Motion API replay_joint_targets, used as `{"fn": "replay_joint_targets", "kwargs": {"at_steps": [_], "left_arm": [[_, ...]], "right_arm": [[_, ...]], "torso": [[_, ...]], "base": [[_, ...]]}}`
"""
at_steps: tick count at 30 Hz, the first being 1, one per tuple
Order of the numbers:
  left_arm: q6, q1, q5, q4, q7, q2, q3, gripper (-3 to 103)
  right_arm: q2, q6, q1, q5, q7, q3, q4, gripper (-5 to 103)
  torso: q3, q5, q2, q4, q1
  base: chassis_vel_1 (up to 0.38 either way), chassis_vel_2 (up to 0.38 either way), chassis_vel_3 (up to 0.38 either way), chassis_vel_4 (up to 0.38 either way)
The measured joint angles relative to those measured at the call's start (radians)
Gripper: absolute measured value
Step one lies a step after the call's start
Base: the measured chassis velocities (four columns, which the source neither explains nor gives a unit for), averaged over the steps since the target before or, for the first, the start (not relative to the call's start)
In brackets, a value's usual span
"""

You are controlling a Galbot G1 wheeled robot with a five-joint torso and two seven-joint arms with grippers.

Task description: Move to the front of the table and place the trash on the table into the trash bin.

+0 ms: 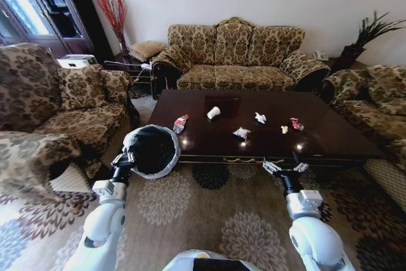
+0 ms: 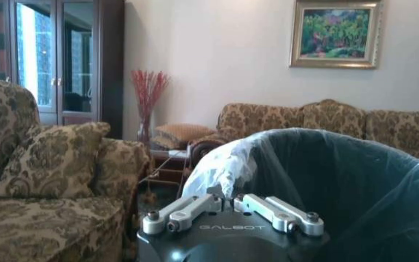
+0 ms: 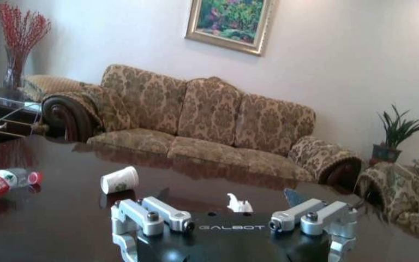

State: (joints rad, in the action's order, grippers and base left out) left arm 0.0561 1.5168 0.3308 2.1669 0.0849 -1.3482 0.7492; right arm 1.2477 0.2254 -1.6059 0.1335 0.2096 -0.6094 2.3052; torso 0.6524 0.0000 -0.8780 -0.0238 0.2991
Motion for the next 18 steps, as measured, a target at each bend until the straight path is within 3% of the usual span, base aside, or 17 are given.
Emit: {"fn": "replay_joint_targets", "kwargs": {"at_steps": [18], "left_arm": [[0.025,-0.001,0.033,0.038,0.011,0.014,-0.001,3]], "right_arm": [[-0.015,0.008,0.04,0.002,-0.006,-0.003,-0.028,100]], "torso": [[-0.001,0.0001,-0.001,0.0,-0.001]], "base": [[0.015,-0.013,-0.016,0.01]]}}
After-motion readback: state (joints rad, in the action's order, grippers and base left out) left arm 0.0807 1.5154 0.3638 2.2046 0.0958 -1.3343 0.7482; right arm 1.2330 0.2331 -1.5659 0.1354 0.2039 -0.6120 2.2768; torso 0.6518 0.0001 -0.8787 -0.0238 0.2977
